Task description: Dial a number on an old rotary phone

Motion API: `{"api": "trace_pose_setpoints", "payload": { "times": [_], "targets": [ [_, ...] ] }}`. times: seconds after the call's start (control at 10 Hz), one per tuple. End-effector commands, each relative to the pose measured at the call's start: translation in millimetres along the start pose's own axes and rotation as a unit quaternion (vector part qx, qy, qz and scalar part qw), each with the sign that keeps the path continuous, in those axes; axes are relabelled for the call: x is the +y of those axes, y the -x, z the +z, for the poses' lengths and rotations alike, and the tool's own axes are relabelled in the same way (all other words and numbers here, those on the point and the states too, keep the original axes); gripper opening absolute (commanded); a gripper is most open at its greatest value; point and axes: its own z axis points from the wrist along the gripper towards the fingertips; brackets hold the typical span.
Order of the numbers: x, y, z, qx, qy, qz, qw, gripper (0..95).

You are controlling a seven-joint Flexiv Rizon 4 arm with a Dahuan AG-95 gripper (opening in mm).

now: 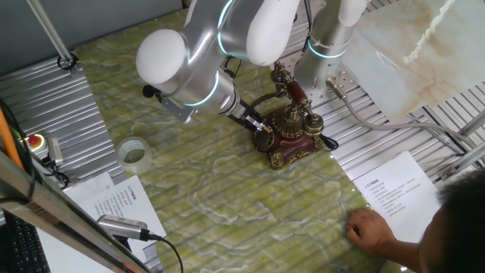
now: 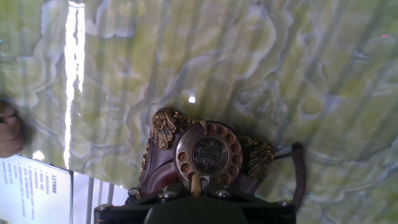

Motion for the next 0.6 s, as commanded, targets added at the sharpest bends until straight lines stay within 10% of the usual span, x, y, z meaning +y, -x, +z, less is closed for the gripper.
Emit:
{"api": "trace_pose_setpoints", "payload": {
  "times": [0.1,0.6],
  "targets": [
    [-1.0,0.9,-0.7,0.002,0.000,-0.001,1.0000,0.0],
    [-2.3,-0.3,2.9,0.005,0.000,-0.001,1.0000,0.0]
  ]
}}
